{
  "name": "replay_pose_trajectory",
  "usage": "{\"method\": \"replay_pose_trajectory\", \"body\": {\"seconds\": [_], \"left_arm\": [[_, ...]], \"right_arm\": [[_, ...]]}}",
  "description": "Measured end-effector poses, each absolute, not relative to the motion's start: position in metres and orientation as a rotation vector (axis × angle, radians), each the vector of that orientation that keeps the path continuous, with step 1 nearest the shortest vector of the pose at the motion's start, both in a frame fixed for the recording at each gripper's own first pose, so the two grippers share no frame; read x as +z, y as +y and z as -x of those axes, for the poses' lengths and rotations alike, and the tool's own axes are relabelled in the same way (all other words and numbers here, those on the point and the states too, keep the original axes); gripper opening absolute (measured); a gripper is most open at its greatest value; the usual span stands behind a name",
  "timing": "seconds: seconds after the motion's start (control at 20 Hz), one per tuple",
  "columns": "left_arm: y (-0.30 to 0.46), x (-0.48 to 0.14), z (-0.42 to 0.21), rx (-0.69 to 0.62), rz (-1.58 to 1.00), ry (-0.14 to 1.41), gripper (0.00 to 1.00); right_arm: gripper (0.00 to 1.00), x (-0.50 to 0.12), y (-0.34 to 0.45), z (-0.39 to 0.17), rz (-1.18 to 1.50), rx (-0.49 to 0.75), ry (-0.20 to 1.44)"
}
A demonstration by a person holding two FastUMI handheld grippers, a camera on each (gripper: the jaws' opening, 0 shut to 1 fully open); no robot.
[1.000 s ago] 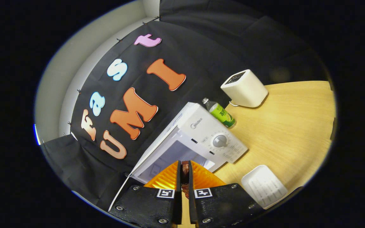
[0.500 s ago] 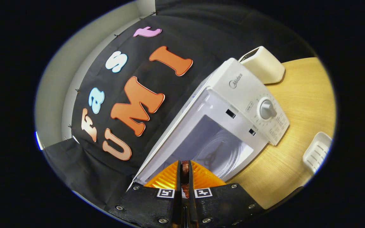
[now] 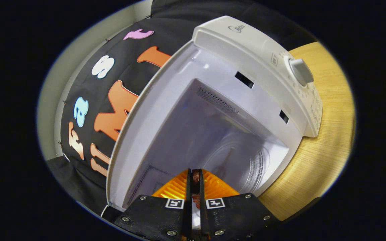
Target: Open the microwave oven with the left hand, put the food in, and close the microwave oven.
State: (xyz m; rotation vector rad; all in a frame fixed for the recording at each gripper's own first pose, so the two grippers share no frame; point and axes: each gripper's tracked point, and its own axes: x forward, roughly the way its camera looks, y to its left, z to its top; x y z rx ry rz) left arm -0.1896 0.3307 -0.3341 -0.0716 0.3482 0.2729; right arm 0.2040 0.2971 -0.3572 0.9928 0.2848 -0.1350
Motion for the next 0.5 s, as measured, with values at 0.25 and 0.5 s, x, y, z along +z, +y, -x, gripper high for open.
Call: {"method": "replay_pose_trajectory", "body": {"seconds": [0.25, 0.5], "left_arm": [[0.330, -0.332, 0.185, 0.270, 0.052, 0.332, 0.89], [0.318, -0.330, 0.180, 0.250, 0.065, 0.329, 0.89]], "right_arm": [[0.18, -0.365, 0.290, -0.214, -0.822, -0.178, 0.269], [0.68, -0.365, 0.270, -0.207, -0.577, -0.208, 0.294]]}}
